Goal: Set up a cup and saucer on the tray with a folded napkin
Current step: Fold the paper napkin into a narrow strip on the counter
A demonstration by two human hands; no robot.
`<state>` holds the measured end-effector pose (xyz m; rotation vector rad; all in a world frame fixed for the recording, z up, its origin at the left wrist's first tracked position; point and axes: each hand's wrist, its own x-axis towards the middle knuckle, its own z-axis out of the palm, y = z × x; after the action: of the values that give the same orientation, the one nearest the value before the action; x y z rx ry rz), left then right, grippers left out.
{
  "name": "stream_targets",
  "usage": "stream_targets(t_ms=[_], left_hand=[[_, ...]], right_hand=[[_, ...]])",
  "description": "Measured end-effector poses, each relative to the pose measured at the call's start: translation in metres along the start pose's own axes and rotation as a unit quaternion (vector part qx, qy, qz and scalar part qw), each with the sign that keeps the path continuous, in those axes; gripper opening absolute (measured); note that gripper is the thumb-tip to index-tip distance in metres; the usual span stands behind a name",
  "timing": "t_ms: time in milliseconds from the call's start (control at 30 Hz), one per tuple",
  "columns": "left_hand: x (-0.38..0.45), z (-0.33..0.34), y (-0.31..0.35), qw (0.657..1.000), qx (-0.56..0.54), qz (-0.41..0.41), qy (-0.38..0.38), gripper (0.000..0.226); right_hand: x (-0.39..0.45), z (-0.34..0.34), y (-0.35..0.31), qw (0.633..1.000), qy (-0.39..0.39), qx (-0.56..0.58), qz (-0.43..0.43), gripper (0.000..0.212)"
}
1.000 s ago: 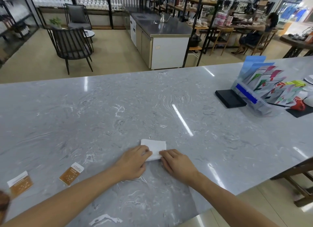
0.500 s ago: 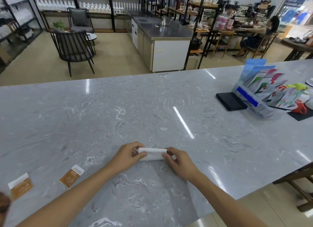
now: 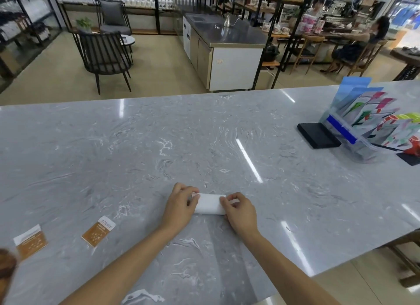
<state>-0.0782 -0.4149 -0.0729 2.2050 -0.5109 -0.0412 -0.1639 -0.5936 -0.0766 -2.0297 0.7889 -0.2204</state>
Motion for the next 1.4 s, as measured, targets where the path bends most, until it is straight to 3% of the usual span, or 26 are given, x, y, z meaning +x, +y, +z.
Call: stream_targets(t_ms=[67,167,267,400,700,900,1067,1200,1400], left_hand=[[-0.002,0.006,0.000,0.995,0.077,0.063,0.002,0.016],[-0.009,0.010,-0.003,0.968,0.204,0.145,0.014,0.035],[-0.016,0.014,-0.004,0.942,0.281,0.181,0.010,0.048],[-0.021,0.019,-0.008,0.932,0.323,0.162,-0.010,0.053],[-0.022,0.021,-0.013,0.950,0.288,0.094,-0.071,0.053],[-0.019,0.019,-0.009,0.962,0.249,0.070,-0.091,0.051],[-0.023,0.020,-0.007,0.961,0.254,0.040,-0.097,0.053],[-0.025,0.019,-0.006,0.966,0.241,0.044,-0.083,0.052],[-0.030,0.016,-0.012,0.979,0.184,0.071,-0.046,0.064]], right_hand=[[-0.005,0.004,-0.004,0.999,0.016,-0.031,-0.035,0.023],[-0.013,0.008,-0.006,0.988,0.008,-0.113,-0.106,0.034],[-0.015,0.010,-0.006,0.955,0.000,-0.249,-0.164,0.037],[-0.021,0.020,0.002,0.916,-0.013,-0.335,-0.221,0.053],[-0.019,0.024,0.006,0.923,-0.065,-0.341,-0.166,0.059],[-0.028,0.010,-0.006,0.969,0.015,-0.242,-0.047,0.059],[-0.012,-0.002,-0.022,0.992,-0.047,-0.066,0.099,0.042],[-0.003,-0.003,-0.027,0.974,-0.064,0.103,0.193,0.031],[-0.003,-0.005,-0.039,0.920,-0.110,0.250,0.280,0.026]])
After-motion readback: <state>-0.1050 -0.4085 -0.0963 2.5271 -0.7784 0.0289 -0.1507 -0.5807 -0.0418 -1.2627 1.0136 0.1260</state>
